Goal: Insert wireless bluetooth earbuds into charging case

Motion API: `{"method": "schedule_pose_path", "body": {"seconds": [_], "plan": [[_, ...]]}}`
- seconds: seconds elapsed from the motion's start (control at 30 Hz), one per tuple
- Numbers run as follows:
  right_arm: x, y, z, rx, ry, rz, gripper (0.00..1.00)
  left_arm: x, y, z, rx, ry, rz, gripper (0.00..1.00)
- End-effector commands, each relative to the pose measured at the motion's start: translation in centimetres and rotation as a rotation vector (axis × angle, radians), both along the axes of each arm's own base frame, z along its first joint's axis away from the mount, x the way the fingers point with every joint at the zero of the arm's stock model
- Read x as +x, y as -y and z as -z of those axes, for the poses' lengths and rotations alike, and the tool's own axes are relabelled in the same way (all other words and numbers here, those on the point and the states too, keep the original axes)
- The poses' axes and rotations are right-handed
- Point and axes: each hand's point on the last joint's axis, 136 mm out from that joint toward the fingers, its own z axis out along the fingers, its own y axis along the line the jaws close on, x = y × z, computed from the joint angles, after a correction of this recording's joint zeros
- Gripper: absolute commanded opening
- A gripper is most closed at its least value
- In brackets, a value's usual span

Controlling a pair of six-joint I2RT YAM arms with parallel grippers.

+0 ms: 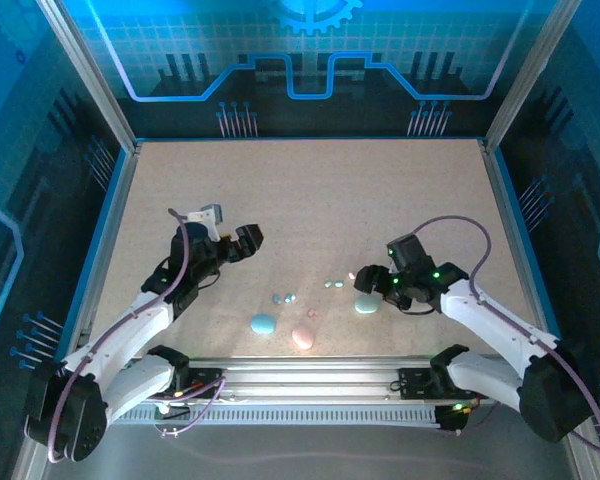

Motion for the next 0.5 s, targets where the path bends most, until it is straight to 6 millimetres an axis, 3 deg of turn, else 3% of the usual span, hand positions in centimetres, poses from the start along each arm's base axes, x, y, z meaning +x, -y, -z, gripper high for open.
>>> {"method": "schedule_pose_path", "body": {"seconds": [0.0,0.23,0.47], "plan": [[-1.6,0.3,2.0,-0.031,-0.096,0.088,0.8,0.2,0.7,-1.5,0.023,0.042,0.047,0.99],[-1.7,-0.9,3.5,-0.001,-0.126,0.122,0.79,0.0,0.6,-3.1,0.014,0.081,0.044,0.99],[-0.2,-2.0,3.2,0.035,-0.08,0.107,0.77,-0.2,0.4,-3.5,0.023,0.089,0.045,0.99]]}}
